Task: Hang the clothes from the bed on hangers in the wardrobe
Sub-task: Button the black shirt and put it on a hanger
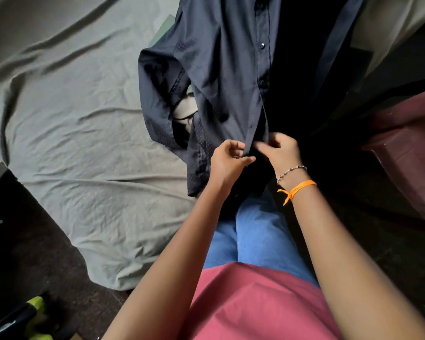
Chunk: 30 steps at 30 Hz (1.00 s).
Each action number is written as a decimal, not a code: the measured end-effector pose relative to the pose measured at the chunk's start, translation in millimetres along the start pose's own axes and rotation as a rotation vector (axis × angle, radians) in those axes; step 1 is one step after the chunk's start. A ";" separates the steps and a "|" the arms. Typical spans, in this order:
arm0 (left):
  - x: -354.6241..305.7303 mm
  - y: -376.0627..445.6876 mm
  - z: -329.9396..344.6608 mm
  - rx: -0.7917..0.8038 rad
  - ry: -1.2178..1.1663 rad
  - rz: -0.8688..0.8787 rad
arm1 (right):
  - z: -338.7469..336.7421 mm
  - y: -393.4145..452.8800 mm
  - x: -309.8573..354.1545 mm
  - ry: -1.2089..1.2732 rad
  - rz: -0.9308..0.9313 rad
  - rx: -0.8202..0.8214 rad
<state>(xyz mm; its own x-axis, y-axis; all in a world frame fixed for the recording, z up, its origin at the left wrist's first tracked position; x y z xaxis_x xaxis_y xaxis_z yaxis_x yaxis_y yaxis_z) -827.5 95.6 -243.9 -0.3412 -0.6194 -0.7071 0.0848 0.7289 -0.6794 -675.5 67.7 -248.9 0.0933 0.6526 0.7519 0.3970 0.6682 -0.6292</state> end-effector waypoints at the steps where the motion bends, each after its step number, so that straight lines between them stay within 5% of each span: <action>1: 3.7 1.6 -2.2 -0.015 0.034 -0.005 | -0.8 -0.2 -7.1 -0.171 0.018 0.022; 6: 18.9 -1.2 -5.2 0.005 0.155 -0.052 | -10.6 -6.8 -46.8 -0.430 0.186 0.072; 11: 14.5 -13.3 -11.5 -0.035 0.065 -0.011 | -28.5 -24.9 -44.4 -0.114 0.173 -0.075; 18: -22.8 -46.2 -12.4 -0.034 0.119 0.319 | -20.3 -61.5 -23.3 0.338 0.143 0.065; 30: -12.6 -51.5 -2.6 0.082 -0.165 0.172 | -24.4 -73.5 24.6 -0.065 -0.272 -0.082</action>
<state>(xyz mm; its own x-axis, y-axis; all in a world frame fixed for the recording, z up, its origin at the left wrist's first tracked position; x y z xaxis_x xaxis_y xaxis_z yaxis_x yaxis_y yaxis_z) -830.1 66.5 -199.4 -0.1579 -0.5329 -0.8313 0.2066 0.8054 -0.5555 -680.2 25.9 -179.4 -0.0847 0.4770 0.8748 0.4723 0.7923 -0.3863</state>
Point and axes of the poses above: each hand's wrist, its own y-axis towards the middle knuckle, its own z-axis out of the palm, x = y × z, the point moved 10 cm from there along y, towards the middle knuckle, and after that the axes turned 1 degree about y, right-handed, at the moved point
